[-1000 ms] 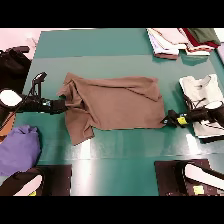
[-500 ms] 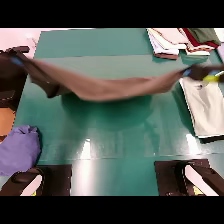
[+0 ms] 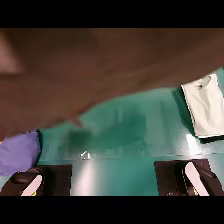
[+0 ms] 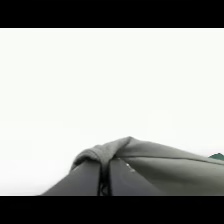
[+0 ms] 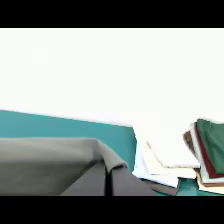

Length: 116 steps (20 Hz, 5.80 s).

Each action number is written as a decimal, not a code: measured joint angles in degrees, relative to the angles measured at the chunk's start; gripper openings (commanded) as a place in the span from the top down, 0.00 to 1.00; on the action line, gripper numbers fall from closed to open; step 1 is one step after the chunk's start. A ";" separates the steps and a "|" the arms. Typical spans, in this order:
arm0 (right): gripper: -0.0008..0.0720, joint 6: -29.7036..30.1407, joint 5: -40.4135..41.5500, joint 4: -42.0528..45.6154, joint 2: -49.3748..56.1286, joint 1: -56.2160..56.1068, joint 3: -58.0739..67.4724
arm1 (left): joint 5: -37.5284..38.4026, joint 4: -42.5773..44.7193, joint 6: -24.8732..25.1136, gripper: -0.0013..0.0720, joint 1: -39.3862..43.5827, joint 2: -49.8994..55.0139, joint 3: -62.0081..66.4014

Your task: Fold the shirts.

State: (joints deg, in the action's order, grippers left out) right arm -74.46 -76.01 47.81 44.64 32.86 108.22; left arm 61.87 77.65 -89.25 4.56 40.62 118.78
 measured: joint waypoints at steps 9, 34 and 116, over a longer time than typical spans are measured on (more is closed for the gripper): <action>0.97 -3.93 -8.72 8.61 18.62 -14.60 -6.95 | 7.58 3.76 -1.68 0.94 0.00 17.03 -23.89; 0.80 -3.96 -1.49 25.46 39.39 -23.28 -29.92 | 14.91 -3.28 8.46 0.72 -4.31 50.73 -35.47; 0.21 0.26 -1.11 18.34 38.58 -23.21 -32.44 | 2.99 -6.56 7.28 0.72 -3.61 29.55 -56.78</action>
State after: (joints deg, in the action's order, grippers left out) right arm -74.19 -77.12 66.15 83.22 9.65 75.79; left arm 64.86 71.09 -81.97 0.95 70.17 62.00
